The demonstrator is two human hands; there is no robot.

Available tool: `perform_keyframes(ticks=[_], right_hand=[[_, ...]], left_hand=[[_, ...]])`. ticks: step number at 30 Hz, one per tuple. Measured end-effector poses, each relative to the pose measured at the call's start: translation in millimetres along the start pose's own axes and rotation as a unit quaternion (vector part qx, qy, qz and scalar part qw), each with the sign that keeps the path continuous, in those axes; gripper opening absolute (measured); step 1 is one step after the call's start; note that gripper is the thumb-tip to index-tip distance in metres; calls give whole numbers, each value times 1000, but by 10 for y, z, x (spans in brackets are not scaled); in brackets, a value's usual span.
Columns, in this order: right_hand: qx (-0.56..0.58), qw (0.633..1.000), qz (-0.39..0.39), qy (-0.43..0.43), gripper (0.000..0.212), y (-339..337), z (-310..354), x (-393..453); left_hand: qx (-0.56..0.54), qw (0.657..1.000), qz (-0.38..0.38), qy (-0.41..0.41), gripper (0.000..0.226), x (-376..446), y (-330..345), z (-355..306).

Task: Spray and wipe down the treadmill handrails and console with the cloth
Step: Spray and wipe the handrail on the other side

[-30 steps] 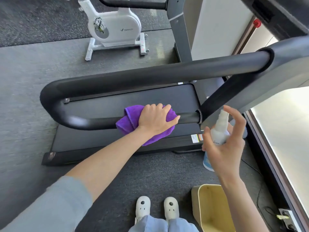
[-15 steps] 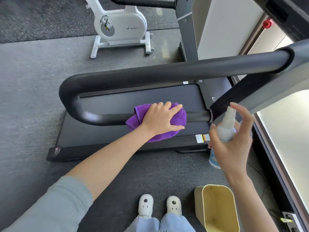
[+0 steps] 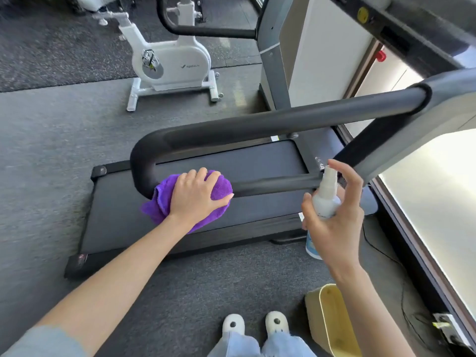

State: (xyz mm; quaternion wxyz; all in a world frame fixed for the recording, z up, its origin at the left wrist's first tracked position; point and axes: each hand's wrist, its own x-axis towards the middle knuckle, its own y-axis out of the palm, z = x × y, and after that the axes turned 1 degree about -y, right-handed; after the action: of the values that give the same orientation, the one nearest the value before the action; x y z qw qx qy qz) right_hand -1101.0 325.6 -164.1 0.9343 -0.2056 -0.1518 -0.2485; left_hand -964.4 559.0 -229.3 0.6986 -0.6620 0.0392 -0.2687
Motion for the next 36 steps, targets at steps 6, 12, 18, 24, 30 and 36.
perform_keyframes(ticks=[6, 12, 18, 24, 30, 36], right_hand=[[-31, 998, -51, -15, 64, -190, 32, -176], [-44, 996, -72, 16, 61, -354, -77, -294], [-50, 995, -72, 36, 64, -378, -299, -139], [-50, 996, -62, 45, 65, -501, -389, 54], [-66, 995, -73, 22, 56, -714, -350, 188], [-54, 996, -65, 4, 60, -846, -339, 236]], left_hand=[[8, 999, 24, 41, 67, 304, 106, -622], [24, 995, 58, 80, 66, 572, 164, -1087], [38, 992, 50, 109, 62, 755, 225, -1518], [51, 991, 40, 120, 61, 892, 279, -1838], [-1, 992, 60, 109, 62, 1082, 272, -2198], [-207, 975, -34, 70, 52, 847, -67, -1868]])
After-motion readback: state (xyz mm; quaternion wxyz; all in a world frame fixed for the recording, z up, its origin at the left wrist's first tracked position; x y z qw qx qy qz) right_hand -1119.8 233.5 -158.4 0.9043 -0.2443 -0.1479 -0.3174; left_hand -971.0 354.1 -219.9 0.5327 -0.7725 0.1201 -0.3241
